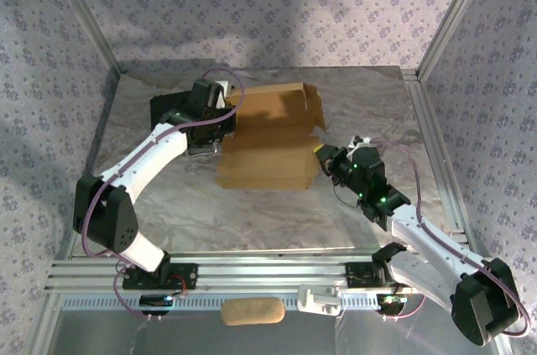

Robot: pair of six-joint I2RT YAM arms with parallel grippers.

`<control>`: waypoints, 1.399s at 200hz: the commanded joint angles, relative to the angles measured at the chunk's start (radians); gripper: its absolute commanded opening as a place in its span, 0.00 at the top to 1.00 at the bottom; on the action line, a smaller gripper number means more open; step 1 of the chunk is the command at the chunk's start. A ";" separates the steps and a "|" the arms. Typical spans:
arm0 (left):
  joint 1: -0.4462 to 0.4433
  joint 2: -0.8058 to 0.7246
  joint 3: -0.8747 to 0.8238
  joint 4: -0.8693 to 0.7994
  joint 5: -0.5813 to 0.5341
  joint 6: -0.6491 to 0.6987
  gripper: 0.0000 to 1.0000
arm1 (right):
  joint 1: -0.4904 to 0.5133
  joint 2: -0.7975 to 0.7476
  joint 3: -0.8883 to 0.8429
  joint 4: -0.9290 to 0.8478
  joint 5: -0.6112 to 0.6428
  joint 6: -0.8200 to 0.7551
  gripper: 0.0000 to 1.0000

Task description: Fold the paper box

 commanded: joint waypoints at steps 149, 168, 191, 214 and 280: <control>0.040 0.015 0.099 -0.064 0.236 0.109 1.00 | -0.304 0.220 0.632 -0.553 -0.470 -1.171 0.64; 0.041 0.028 0.111 -0.073 0.241 0.116 1.00 | -0.304 0.241 0.624 -0.559 -0.466 -1.213 0.65; 0.042 0.036 0.116 -0.074 0.243 0.122 1.00 | -0.307 0.241 0.603 -0.530 -0.509 -1.233 0.64; 0.042 0.044 0.115 -0.069 0.245 0.121 1.00 | -0.303 0.245 0.603 -0.525 -0.515 -1.239 0.64; 0.037 0.051 0.122 -0.067 0.245 0.116 1.00 | -0.240 0.273 0.661 -0.545 -0.513 -1.258 0.62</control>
